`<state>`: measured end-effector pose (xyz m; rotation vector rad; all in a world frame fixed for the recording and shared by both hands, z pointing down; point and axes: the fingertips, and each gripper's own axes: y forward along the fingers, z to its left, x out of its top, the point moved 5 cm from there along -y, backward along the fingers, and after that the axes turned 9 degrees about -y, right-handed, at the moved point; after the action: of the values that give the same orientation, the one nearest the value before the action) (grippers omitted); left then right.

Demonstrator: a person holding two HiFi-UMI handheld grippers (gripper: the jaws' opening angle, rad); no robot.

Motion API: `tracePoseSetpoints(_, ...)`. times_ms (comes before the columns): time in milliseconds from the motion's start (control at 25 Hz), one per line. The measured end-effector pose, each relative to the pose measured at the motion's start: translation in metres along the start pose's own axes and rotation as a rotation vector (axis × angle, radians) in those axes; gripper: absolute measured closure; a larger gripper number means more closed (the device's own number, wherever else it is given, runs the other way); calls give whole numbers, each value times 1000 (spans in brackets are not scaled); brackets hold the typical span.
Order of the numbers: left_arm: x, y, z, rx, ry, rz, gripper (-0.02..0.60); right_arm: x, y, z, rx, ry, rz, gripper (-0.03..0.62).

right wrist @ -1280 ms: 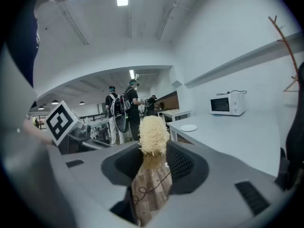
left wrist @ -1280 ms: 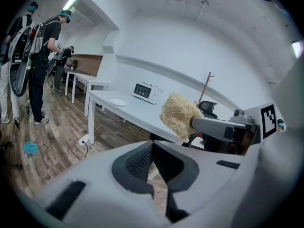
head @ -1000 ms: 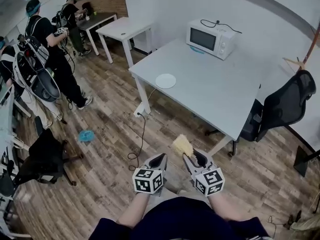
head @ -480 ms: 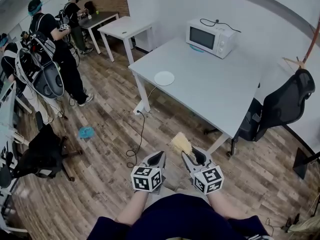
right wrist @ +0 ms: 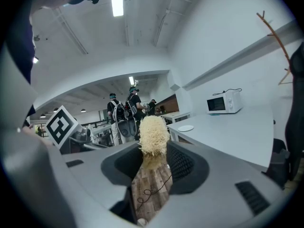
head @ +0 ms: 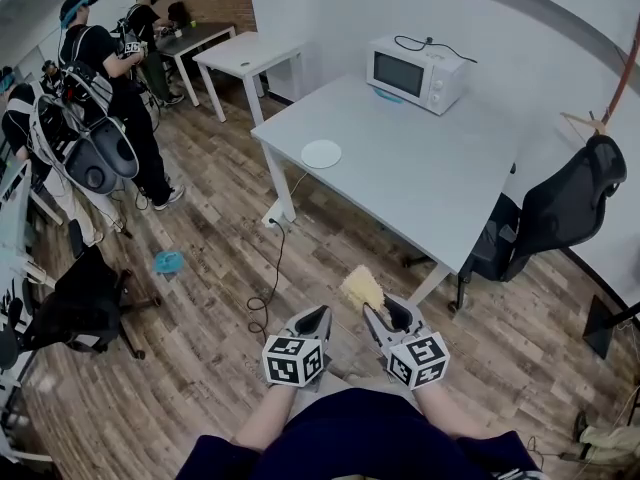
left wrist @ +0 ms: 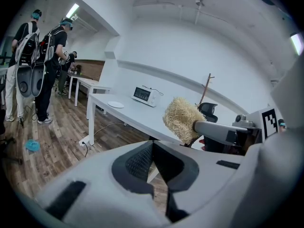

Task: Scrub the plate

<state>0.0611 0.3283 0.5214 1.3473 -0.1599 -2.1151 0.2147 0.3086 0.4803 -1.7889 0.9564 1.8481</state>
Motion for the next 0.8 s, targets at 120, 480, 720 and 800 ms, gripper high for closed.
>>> tracePoseSetpoints(120,-5,-1,-3,4,3,6,563,-4,-2,-3,-3,9,10,437)
tracePoseSetpoints(480,-8,-3,15,37,-33,20,563,-7,16,7,38,4,37,437)
tracePoseSetpoints(720,8,20,33,17,-34,43,563,-6,45,-5,22,13,58,436)
tracePoseSetpoints(800,19,29,43,11,-28,49,563,-2,60,-10,15,15,61,437)
